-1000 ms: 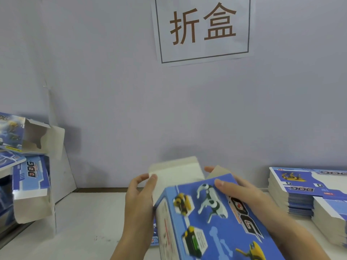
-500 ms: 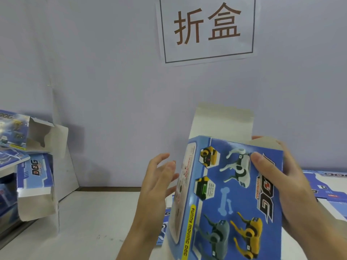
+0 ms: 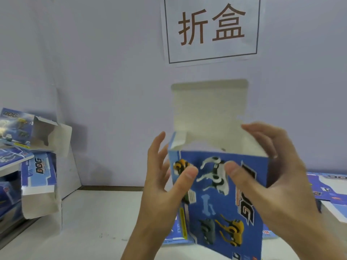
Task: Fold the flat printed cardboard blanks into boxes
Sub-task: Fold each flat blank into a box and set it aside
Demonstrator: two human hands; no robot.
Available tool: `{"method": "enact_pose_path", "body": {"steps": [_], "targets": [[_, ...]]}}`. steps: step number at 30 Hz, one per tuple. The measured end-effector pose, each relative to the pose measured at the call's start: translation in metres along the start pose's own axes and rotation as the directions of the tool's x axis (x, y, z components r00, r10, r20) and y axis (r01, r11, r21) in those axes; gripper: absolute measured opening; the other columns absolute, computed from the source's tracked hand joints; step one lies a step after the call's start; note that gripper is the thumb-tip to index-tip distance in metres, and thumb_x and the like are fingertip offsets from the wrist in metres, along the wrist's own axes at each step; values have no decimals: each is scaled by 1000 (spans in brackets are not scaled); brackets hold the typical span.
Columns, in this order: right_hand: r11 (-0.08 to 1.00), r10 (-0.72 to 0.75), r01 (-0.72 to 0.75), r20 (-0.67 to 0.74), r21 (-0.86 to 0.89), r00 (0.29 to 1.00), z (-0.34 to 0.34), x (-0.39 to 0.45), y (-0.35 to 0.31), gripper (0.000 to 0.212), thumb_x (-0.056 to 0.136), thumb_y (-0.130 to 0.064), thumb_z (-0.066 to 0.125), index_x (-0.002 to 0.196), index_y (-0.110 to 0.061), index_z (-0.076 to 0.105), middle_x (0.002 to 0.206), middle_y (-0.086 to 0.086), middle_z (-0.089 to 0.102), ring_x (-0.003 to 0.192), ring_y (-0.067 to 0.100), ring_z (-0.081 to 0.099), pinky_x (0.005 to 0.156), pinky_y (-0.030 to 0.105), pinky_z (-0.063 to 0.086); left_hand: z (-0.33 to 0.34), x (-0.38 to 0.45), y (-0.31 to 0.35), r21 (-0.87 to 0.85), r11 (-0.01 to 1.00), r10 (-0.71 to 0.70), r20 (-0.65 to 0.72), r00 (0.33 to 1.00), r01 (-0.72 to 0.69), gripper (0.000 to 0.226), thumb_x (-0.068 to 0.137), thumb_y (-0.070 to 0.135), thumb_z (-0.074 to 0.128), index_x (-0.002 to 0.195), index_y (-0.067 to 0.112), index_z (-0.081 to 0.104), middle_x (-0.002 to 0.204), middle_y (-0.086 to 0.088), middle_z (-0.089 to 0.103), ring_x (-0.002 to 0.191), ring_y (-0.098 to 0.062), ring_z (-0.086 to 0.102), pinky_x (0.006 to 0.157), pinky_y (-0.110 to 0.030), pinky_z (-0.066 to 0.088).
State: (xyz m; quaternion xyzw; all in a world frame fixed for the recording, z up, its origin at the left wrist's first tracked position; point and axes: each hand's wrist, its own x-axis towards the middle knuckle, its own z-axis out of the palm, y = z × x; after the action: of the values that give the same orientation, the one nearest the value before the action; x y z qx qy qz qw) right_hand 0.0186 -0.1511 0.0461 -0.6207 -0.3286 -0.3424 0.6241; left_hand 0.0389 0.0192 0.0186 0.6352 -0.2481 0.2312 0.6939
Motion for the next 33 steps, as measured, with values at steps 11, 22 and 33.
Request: {"method": "enact_pose_path", "body": {"steps": [11,22,33], "targets": [[965,240,-236,15,-111,971,10,-5,28,31,84,-53,62,114,-45,61,67,-8,71,65,7,71,56,21,55,16,0,-12,36,998,64,-224,972,-58,27,69,48,71,90,31,66,72,3,72,66,-15,73,52,-21,56],[908,419,-419,-72,17,905,15,-1,14,18,78,-40,47,82,-29,62,54,15,45,47,27,43,40,33,37,17,1,3,-60,994,-105,-283,953,91,14,81,29,48,71,19,51,73,-32,36,62,-48,41,54,-60,40],[904,404,-395,-25,163,914,5,0,25,22,79,-28,43,83,-31,65,76,4,70,63,29,63,53,36,48,23,-1,0,-29,998,-55,-214,975,50,27,88,34,50,109,46,61,92,-11,62,77,-31,55,67,-45,52]]}}
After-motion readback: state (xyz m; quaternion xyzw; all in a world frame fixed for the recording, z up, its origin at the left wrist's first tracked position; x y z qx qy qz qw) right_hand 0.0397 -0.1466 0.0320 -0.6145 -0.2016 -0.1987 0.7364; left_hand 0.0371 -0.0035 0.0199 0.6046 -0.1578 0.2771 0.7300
